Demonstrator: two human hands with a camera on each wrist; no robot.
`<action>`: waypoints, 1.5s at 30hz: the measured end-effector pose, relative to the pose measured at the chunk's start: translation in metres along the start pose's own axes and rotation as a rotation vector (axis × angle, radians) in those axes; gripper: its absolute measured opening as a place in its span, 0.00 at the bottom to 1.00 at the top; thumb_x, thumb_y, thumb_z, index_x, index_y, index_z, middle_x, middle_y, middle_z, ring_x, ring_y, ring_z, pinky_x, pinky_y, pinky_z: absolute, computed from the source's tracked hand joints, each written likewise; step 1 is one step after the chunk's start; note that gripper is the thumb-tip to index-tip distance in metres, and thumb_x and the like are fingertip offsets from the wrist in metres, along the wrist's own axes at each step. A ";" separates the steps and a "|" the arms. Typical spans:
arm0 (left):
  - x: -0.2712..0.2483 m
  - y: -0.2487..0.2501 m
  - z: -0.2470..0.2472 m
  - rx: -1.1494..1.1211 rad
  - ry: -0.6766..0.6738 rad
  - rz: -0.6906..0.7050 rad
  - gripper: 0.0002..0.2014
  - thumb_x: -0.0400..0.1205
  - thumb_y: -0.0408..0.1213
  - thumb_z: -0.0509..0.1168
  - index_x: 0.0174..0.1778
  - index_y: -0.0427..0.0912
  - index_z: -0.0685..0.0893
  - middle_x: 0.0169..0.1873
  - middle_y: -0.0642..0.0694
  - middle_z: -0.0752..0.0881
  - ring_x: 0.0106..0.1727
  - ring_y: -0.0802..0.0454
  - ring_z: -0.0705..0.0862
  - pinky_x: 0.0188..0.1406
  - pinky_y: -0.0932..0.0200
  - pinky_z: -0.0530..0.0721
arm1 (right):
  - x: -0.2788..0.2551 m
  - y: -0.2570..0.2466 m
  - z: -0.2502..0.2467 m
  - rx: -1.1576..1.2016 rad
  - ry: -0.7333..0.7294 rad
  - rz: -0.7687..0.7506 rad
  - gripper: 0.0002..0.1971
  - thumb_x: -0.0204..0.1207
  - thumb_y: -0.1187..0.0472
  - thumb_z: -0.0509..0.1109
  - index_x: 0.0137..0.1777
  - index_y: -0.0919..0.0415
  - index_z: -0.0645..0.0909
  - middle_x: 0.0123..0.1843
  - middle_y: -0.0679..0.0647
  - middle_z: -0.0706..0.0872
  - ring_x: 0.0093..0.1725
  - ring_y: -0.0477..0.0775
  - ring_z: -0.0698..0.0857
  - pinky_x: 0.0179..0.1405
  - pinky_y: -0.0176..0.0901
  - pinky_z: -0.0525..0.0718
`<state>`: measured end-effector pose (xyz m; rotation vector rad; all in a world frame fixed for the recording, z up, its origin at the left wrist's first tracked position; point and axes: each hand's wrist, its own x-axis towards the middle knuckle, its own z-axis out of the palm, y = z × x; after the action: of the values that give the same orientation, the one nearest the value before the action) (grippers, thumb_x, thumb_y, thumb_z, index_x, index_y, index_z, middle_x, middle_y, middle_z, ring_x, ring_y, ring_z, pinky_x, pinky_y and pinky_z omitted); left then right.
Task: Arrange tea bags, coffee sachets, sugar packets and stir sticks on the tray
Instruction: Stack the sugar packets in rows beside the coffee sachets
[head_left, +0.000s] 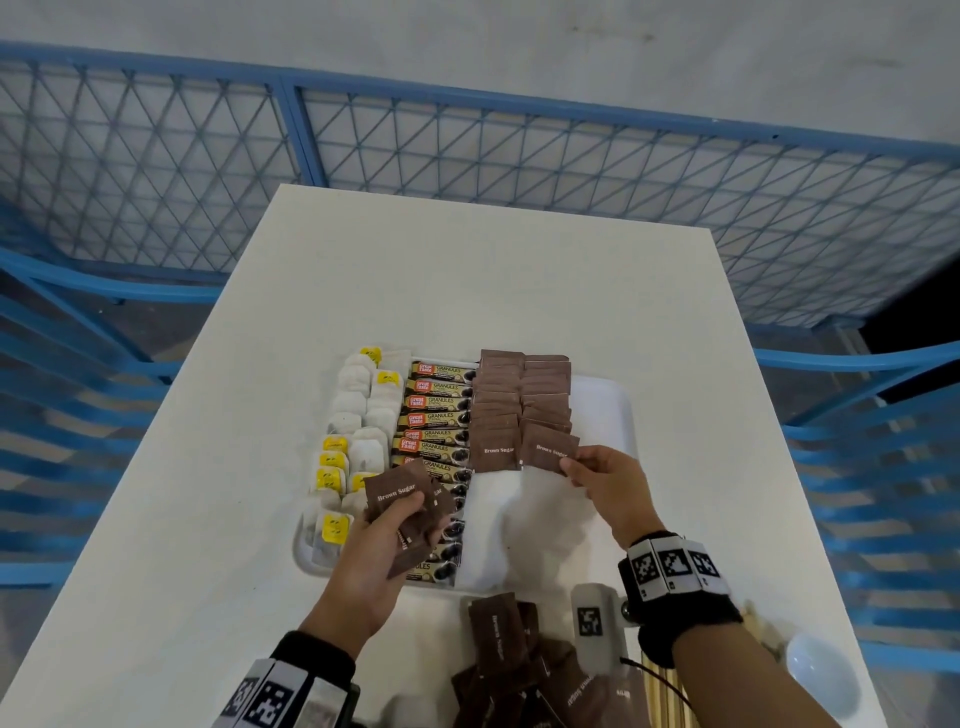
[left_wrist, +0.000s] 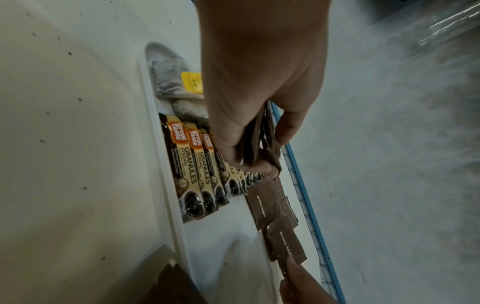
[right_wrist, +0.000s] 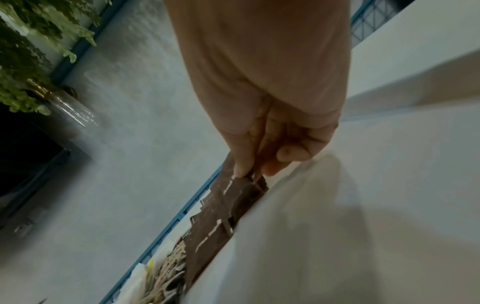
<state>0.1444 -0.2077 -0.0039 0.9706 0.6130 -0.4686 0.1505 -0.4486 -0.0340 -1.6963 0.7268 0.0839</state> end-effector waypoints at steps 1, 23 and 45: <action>0.000 0.000 0.000 -0.007 0.001 -0.005 0.11 0.81 0.25 0.61 0.59 0.32 0.79 0.38 0.34 0.89 0.31 0.47 0.89 0.24 0.62 0.85 | 0.003 0.001 -0.001 -0.032 0.019 -0.010 0.02 0.73 0.68 0.73 0.41 0.63 0.83 0.30 0.49 0.83 0.28 0.40 0.79 0.25 0.21 0.74; -0.004 -0.005 0.003 0.175 -0.049 0.065 0.09 0.76 0.23 0.68 0.50 0.35 0.85 0.33 0.42 0.90 0.31 0.54 0.88 0.28 0.64 0.85 | -0.016 -0.010 0.028 -0.242 0.130 -0.204 0.07 0.74 0.60 0.72 0.49 0.57 0.79 0.45 0.53 0.84 0.42 0.48 0.81 0.37 0.28 0.73; -0.006 -0.011 -0.005 0.416 -0.070 0.100 0.08 0.79 0.33 0.68 0.53 0.39 0.85 0.42 0.37 0.90 0.39 0.47 0.86 0.30 0.61 0.84 | -0.065 -0.011 0.060 -0.034 -0.429 -0.155 0.04 0.76 0.66 0.70 0.50 0.63 0.82 0.35 0.51 0.86 0.31 0.42 0.84 0.33 0.34 0.83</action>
<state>0.1318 -0.2077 -0.0084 1.3671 0.4074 -0.5502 0.1241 -0.3664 -0.0126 -1.6846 0.2747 0.3419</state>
